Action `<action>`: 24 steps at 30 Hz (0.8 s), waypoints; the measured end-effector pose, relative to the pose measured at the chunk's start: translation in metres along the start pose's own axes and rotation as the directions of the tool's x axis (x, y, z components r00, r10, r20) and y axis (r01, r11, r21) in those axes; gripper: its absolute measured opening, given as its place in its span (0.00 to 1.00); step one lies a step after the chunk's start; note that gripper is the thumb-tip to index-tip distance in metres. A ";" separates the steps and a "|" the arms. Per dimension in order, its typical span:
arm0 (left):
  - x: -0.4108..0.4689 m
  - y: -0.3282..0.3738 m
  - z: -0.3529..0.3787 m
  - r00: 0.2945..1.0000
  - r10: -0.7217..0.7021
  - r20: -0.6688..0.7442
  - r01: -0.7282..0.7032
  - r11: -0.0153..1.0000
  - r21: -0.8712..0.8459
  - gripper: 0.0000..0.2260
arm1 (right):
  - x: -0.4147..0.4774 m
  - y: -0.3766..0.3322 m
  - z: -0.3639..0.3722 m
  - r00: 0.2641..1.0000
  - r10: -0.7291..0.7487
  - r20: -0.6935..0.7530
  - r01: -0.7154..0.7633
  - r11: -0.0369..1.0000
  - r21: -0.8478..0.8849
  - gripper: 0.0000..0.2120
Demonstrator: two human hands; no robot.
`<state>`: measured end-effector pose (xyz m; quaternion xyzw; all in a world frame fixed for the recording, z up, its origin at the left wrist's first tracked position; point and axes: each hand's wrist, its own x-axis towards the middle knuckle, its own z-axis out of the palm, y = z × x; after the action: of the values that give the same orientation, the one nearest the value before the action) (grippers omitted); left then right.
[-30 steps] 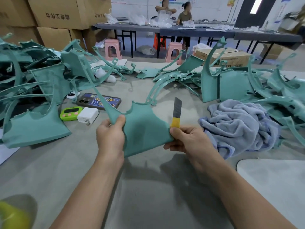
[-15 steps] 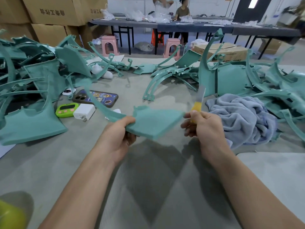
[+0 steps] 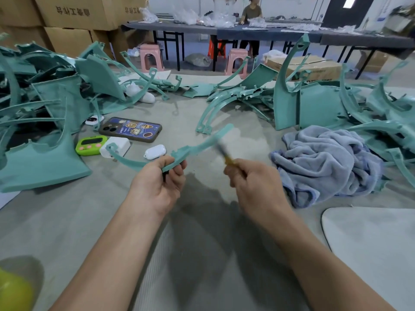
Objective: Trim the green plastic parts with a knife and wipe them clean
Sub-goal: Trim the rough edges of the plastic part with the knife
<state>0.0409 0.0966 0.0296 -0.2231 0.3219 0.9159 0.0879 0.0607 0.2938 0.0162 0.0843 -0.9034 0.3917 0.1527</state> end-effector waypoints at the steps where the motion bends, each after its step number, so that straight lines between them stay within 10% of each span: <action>1: 0.000 0.000 0.000 1.000 0.001 -0.001 -0.001 1.000 -0.005 0.09 | 0.002 0.003 -0.002 0.998 0.055 -0.019 -0.054 0.998 0.042 0.14; 9: 0.001 -0.001 -0.001 1.000 0.014 -0.020 -0.014 1.000 0.004 0.11 | -0.009 -0.011 0.002 0.974 -0.088 0.209 0.046 0.979 0.197 0.18; 14: 0.001 0.001 -0.002 1.000 0.029 -0.001 -0.029 0.999 0.013 0.10 | 0.008 0.004 -0.006 0.981 0.196 -0.012 -0.194 0.978 0.082 0.16; 21: -0.002 0.000 -0.001 1.000 0.011 0.018 -0.012 0.999 0.036 0.08 | -0.010 -0.013 0.002 0.956 -0.098 0.277 0.046 0.981 0.188 0.15; 24: -0.002 0.004 -0.003 0.999 -0.016 0.033 0.015 1.000 0.020 0.08 | 0.008 -0.002 -0.001 0.981 0.176 0.087 -0.186 0.973 0.136 0.13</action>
<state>0.0424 0.0912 0.0311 -0.2095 0.3276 0.9156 0.1026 0.0541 0.2931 0.0214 0.0268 -0.8820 0.4643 0.0761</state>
